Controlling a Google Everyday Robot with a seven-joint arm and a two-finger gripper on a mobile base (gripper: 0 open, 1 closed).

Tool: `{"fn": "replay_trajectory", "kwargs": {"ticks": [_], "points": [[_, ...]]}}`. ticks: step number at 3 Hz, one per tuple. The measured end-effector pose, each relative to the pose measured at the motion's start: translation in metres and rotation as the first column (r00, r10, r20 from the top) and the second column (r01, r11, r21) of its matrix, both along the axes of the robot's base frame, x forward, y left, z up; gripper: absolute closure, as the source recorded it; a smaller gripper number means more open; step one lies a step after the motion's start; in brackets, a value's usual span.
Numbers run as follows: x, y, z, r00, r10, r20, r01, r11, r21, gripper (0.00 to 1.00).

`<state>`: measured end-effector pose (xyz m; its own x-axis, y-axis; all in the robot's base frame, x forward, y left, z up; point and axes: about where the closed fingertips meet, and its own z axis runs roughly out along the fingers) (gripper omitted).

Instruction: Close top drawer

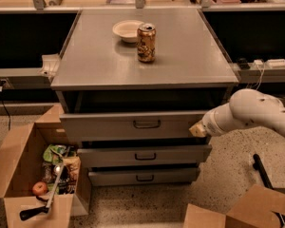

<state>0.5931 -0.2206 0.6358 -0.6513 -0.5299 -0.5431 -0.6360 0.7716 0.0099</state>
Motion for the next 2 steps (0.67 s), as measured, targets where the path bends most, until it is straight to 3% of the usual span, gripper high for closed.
{"fn": "replay_trajectory", "kwargs": {"ticks": [2], "points": [[0.0253, -0.0043, 0.0008, 1.0000, -0.009, 0.003, 0.009, 0.999, 0.035, 1.00]]}}
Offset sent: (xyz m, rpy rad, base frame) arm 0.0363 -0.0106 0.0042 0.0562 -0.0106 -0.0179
